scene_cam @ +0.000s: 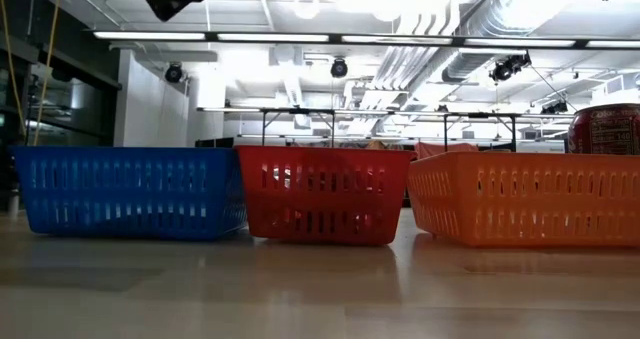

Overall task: Sort candy
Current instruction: Put the white candy pack into the blue bin

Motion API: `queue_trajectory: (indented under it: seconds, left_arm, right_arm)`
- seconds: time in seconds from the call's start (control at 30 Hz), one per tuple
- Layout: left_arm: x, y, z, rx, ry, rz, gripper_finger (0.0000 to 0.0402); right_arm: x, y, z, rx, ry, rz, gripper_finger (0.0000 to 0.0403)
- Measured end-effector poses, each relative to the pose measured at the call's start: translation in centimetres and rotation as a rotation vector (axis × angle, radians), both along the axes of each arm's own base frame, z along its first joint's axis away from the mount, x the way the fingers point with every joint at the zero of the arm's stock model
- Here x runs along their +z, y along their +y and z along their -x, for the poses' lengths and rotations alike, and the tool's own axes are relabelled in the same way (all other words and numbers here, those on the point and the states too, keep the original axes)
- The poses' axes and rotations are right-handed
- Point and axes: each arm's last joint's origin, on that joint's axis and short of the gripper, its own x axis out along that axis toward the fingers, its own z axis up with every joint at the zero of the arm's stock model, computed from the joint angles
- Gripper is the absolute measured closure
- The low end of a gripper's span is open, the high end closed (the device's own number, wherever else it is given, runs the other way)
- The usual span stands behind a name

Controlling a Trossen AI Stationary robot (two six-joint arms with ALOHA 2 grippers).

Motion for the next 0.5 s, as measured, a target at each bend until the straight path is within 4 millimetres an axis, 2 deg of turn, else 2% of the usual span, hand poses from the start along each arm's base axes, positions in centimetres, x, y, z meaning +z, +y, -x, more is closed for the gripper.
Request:
queue_trajectory:
  seconds: [0.23, 0.5]
  left_arm:
    - [0.0, 0.2, 0.0, 0.000, -0.016, -0.093, 0.0183]
    - [0.1, 0.3, -0.1, 0.056, -0.024, -0.088, 0.0183]
  right_arm:
    - [-3.8, 1.4, 0.6, -0.047, 0.153, 0.113, 0.0167]
    - [-6.0, 1.5, 0.6, -0.046, 0.206, 0.185, 0.0167]
